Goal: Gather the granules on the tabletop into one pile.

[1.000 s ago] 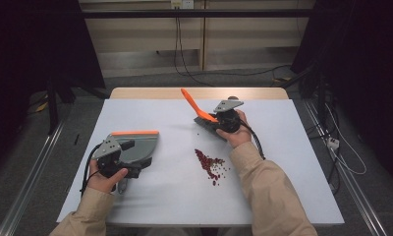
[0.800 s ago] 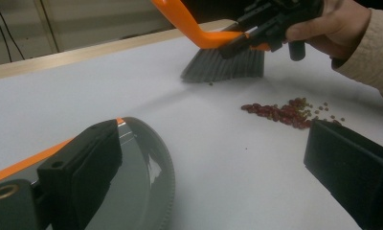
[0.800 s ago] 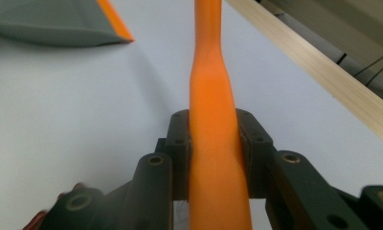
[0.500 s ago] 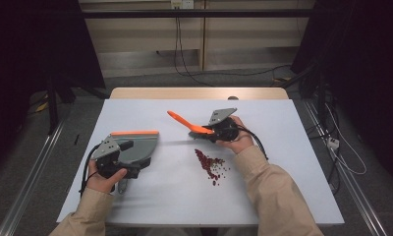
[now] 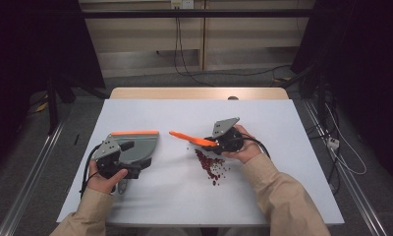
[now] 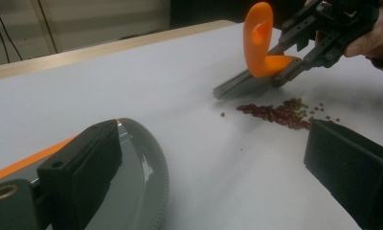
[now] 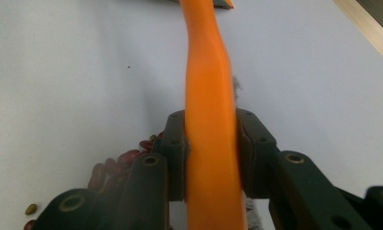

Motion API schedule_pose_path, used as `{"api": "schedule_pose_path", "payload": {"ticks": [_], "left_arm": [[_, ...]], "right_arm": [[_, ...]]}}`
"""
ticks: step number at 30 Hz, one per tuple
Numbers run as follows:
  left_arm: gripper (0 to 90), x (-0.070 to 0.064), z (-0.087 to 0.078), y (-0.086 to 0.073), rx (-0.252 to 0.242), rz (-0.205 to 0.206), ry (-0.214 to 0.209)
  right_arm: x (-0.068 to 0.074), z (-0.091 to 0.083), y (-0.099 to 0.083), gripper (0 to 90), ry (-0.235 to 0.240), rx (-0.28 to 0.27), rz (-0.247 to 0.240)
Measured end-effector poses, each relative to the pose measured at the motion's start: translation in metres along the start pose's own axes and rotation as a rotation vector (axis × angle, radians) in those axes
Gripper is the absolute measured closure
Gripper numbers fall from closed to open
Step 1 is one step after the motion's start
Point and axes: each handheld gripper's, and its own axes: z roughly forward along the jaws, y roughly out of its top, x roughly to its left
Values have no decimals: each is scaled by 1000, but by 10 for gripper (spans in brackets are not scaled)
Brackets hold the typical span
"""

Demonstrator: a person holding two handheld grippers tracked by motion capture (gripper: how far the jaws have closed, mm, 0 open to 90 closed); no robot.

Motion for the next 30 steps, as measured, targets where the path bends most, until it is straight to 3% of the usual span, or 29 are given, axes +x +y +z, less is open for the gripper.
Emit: {"api": "schedule_pose_path", "payload": {"ticks": [6, 9, 11, 14, 17, 20, 24, 27, 28, 30], "left_arm": [[57, 0, 1, 0, -3, -4, -4], [57, 0, 2, 0, -2, -6, -5], [57, 1, 3, 0, -2, -3, -6], [57, 1, 4, -1, 3, -2, -8], [57, 1, 4, -1, 3, -3, -7], [57, 1, 4, -1, 6, -1, -8], [57, 1, 6, -1, 11, 3, -12], [57, 0, 6, -1, 9, 3, -10], [57, 0, 6, -1, 9, 2, -9], [57, 0, 5, -1, 10, 1, -6]], "right_arm": [[-3, -6, 1, 690, -20, -18, 47], [-13, -3, 1, 690, -31, -49, 109], [-17, 0, 2, 690, -30, -49, 160], [-19, 4, 3, 691, -61, -31, 178], [-22, 2, 0, 675, -59, -23, 219], [-24, -6, -2, 667, -94, -10, 235], [-26, -13, -7, 704, -90, 7, 270], [-25, -11, -5, 709, -85, 13, 246], [-24, -10, -3, 710, -110, 29, 243], [-25, -8, -2, 711, -108, 4, 229]]}}
